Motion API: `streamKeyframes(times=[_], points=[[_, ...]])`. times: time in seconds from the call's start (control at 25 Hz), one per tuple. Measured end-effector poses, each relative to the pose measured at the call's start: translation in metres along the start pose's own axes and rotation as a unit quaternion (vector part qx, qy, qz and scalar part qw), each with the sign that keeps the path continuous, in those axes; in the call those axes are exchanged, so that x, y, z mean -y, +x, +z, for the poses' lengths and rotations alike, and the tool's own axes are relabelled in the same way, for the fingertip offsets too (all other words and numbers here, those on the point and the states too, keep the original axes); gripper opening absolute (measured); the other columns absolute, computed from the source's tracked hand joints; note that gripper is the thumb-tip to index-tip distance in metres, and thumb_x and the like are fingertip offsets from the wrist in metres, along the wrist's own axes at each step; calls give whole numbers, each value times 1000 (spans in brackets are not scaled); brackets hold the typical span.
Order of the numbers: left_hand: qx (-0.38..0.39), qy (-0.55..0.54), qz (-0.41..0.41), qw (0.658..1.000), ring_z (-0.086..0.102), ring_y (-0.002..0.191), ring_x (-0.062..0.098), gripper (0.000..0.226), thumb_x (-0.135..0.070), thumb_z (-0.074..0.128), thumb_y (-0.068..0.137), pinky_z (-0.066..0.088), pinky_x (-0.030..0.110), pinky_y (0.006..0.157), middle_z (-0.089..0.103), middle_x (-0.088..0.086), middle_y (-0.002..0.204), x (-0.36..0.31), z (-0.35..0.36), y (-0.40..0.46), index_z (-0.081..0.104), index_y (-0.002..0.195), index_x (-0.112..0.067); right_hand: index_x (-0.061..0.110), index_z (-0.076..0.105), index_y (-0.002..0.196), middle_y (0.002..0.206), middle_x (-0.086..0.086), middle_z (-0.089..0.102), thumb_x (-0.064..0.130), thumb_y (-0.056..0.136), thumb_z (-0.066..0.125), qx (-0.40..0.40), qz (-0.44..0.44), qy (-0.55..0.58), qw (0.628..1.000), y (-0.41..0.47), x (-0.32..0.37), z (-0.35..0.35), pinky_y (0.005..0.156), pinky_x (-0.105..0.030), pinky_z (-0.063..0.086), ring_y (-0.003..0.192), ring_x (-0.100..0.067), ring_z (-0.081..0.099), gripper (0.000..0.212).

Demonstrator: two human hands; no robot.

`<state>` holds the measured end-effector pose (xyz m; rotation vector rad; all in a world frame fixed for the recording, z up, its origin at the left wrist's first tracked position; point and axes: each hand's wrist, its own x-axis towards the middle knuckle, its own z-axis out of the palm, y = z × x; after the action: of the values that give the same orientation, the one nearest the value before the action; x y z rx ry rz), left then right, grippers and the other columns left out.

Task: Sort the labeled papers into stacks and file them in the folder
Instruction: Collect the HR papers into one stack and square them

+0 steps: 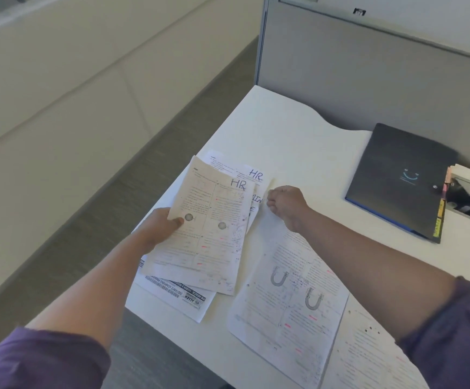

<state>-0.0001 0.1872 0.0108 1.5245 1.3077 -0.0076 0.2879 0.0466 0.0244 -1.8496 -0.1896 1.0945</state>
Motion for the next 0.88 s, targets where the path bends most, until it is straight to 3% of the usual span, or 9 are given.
streamKeyframes(times=[0.12, 0.24, 0.4, 0.52, 0.6, 0.68, 0.76, 0.88], points=[[29, 15, -10, 999, 74, 100, 25, 19, -25, 57, 107, 57, 38, 85, 78, 0, 109, 1, -6, 3, 71, 119, -23, 11, 65, 84, 71, -4, 59, 15, 91, 69, -43, 18, 15, 999, 12, 2, 12, 59, -27, 36, 59, -17, 46, 9], [29, 5, -13, 999, 75, 96, 20, 19, -26, 57, 107, 56, 32, 76, 79, -3, 106, 3, -6, 3, 71, 119, -24, 9, 69, 97, 83, -1, 68, 29, 91, 75, -30, 26, 6, 999, 22, 4, 22, 67, -27, 40, 69, -15, 57, 21], [36, -11, -8, 999, 76, 97, 21, 17, -25, 57, 108, 56, 31, 73, 79, -4, 105, 4, -7, 3, 71, 117, -25, 15, 63, 87, 89, 3, 69, 28, 94, 73, 2, 12, -21, 1000, 24, 8, 33, 69, -28, 41, 76, -15, 56, 18], [37, -12, -6, 999, 76, 97, 21, 15, -25, 57, 108, 55, 30, 72, 79, -4, 106, 4, -6, 2, 71, 115, -27, 15, 53, 78, 78, -2, 60, 22, 100, 62, -25, -3, -13, 1000, 25, 6, 34, 63, -28, 37, 70, -20, 46, 25], [35, -9, -4, 999, 76, 97, 21, 15, -26, 57, 107, 55, 30, 72, 79, -4, 106, 4, -6, 2, 70, 115, -27, 14, 52, 83, 80, -7, 52, 20, 101, 57, -43, -15, -9, 999, 23, 6, 33, 70, -31, 35, 75, -20, 42, 20], [33, -14, -2, 999, 76, 97, 21, 15, -26, 58, 107, 55, 31, 73, 79, -4, 106, 5, -6, 1, 70, 116, -27, 15, 45, 75, 76, -8, 44, 18, 100, 55, -60, -43, 1, 997, 20, 5, 33, 68, -36, 34, 71, -22, 38, 27], [29, -21, 3, 999, 76, 96, 20, 15, -26, 58, 107, 56, 32, 75, 79, -4, 106, 7, -6, 0, 70, 116, -27, 18, 35, 67, 67, -4, 34, 17, 100, 53, -81, -88, -16, 993, 14, 2, 34, 60, -36, 38, 58, -20, 33, 37], [23, -18, 7, 1000, 76, 97, 22, 15, -27, 59, 107, 58, 36, 81, 80, -3, 105, 6, -5, -1, 71, 115, -26, 13, 38, 69, 67, -4, 33, 19, 100, 52, -104, -124, -31, 986, 3, -1, 34, 57, -36, 51, 53, -18, 34, 35]])
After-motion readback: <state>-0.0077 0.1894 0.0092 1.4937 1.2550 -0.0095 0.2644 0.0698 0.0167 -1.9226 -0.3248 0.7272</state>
